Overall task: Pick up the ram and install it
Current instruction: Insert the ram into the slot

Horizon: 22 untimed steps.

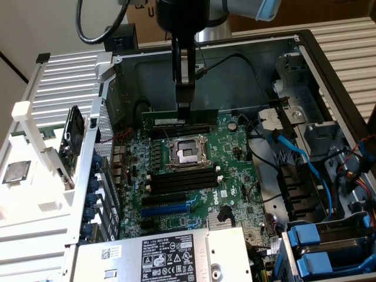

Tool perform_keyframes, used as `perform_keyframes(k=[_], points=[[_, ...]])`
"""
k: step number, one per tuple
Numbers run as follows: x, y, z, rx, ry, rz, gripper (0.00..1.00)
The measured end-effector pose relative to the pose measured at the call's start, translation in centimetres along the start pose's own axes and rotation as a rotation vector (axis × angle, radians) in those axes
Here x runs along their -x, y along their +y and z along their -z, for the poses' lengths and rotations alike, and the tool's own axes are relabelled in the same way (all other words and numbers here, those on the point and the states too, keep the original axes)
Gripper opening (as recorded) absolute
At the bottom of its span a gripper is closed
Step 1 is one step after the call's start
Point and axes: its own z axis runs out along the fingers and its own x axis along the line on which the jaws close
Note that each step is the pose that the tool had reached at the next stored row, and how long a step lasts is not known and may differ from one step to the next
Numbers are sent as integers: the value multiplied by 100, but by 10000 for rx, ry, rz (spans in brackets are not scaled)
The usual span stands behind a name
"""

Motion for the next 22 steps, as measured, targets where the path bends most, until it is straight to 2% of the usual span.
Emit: perform_keyframes(k=[2, 3, 7, 8, 9, 11, 13, 16, 18, 19, 22], points=[[-1, -45, -45, 1, -3, 0, 13], [-29, -56, -155, -52, -14, 1, 13], [-35, 29, -198, -237, -25, -7, 13], [-36, 51, -206, -296, -29, -9, 13], [-37, 70, -213, -385, -37, -13, 13], [-36, 76, -227, -516, -44, -20, 13], [-31, 75, -241, -596, -49, -23, 13], [-29, 81, -272, -695, -64, -27, 13], [-28, 92, -299, -723, -90, -28, 13], [-28, 103, -318, -751, -151, -29, 13], [-32, 114, -354, -794, -233, -28, 13]])
